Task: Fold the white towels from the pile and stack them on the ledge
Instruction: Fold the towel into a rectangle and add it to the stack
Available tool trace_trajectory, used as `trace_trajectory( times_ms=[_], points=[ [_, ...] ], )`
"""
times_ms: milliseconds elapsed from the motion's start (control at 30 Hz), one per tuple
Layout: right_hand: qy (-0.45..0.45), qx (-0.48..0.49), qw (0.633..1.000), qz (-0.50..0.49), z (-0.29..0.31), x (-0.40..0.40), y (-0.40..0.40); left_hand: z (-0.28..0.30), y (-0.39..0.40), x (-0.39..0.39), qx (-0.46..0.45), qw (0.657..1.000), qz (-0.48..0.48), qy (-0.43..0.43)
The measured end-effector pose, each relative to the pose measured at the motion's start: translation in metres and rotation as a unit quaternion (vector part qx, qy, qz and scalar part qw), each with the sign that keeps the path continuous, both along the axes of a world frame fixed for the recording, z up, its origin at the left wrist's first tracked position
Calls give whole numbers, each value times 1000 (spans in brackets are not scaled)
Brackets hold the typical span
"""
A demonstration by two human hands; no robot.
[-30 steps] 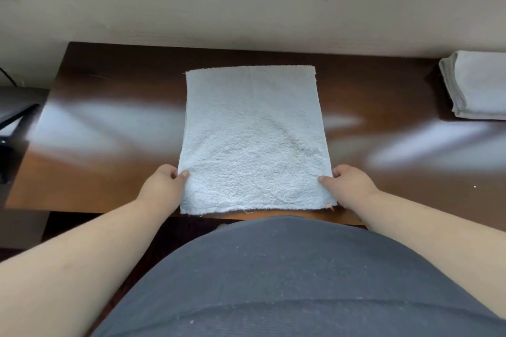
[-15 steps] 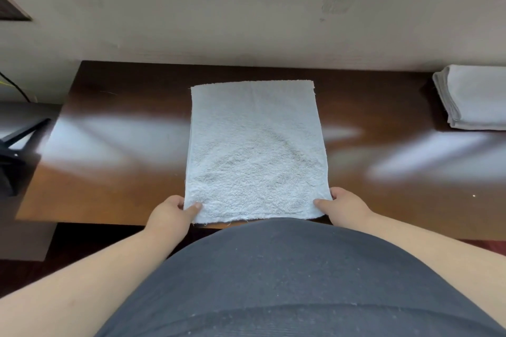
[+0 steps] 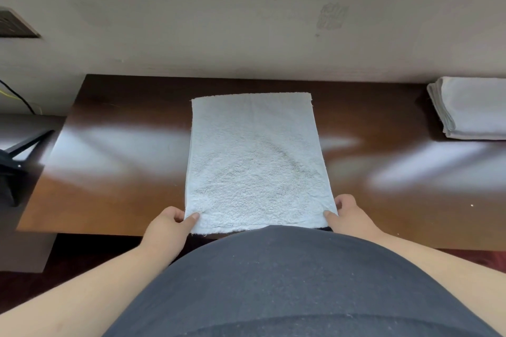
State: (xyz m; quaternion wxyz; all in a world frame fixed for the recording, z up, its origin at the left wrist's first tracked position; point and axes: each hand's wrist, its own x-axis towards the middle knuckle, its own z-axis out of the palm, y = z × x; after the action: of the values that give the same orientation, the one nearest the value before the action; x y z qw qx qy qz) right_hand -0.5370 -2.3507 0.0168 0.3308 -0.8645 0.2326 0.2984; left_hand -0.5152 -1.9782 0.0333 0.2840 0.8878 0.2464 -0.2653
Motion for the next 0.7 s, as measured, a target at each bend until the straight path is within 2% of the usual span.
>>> trace_trajectory(
  times_ms=[67, 167, 267, 333, 467, 567, 700],
  points=[
    [-24, 17, 999, -17, -4, -2, -2, 1, -5, 1, -34, 999, 25, 5],
    [-44, 27, 998, 19, -3, -1, -5, 3, -13, 6, -70, 994, 70, 46],
    [-19, 13, 997, 80, -1, 1, -8, 8, -18, 8, -76, 991, 51, 98],
    [2, 25, 996, 88, -2, 1, -10, 11, -19, 7, -81, 989, 65, 104],
    [16, 46, 997, 62, 2, -3, -17, 11, -20, -1, -74, 990, 114, 31],
    [11, 50, 994, 101, 7, -4, -22, 13, -15, -7, -87, 987, 131, -28],
    [-48, 8, 979, 199, 11, -4, -29, 15, 0, -9, -70, 996, -20, -57]
  ],
)
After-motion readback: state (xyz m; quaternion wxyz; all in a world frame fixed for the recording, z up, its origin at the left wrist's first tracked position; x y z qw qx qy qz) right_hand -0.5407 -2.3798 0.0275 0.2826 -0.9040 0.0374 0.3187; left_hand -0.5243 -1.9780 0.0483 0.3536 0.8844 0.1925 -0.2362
